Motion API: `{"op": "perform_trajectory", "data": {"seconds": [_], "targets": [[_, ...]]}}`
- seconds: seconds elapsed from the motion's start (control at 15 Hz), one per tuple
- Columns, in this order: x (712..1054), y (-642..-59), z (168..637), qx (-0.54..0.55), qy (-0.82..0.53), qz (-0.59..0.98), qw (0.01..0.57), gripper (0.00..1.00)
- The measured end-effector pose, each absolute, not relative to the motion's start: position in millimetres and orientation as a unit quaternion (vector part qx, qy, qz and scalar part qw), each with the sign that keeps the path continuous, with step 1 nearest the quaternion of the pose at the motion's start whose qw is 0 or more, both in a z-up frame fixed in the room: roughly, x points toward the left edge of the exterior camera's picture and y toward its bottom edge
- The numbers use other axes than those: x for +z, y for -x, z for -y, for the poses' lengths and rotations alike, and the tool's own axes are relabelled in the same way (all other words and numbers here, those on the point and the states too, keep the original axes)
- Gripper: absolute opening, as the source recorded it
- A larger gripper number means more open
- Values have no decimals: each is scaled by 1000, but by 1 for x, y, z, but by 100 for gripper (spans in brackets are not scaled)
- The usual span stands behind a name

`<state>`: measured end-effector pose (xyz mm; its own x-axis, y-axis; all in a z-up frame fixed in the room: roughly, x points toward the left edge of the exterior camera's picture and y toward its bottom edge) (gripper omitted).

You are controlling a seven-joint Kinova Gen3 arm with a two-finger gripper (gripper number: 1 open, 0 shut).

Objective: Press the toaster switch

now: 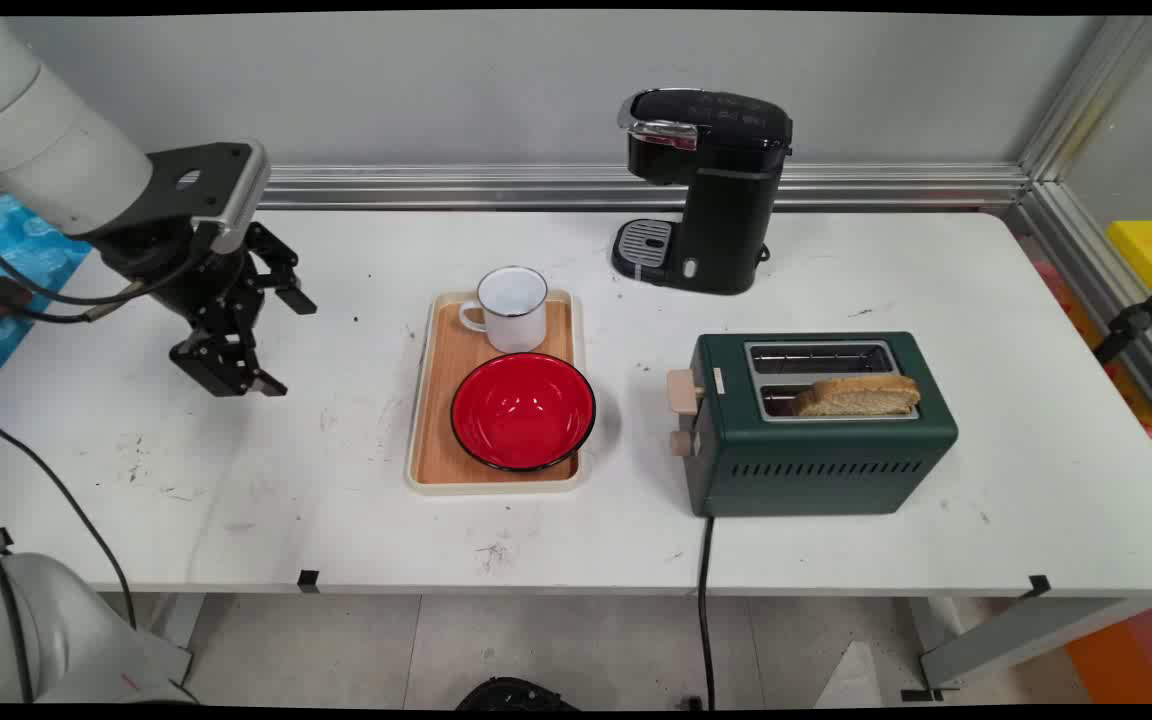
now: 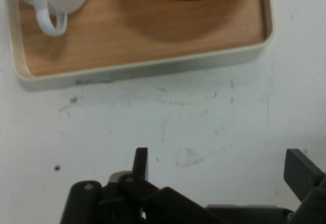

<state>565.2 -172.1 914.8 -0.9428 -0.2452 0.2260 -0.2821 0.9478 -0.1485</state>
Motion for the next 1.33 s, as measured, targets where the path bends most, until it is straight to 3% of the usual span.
{"op": "perform_trajectory", "data": {"seconds": [0.47,0.53,1.33], "targets": [[927,-518,195,94,-133,976,146,100],[929,-506,199,95,-135,974,156,0],[950,-399,240,105,-156,951,245,0]]}}
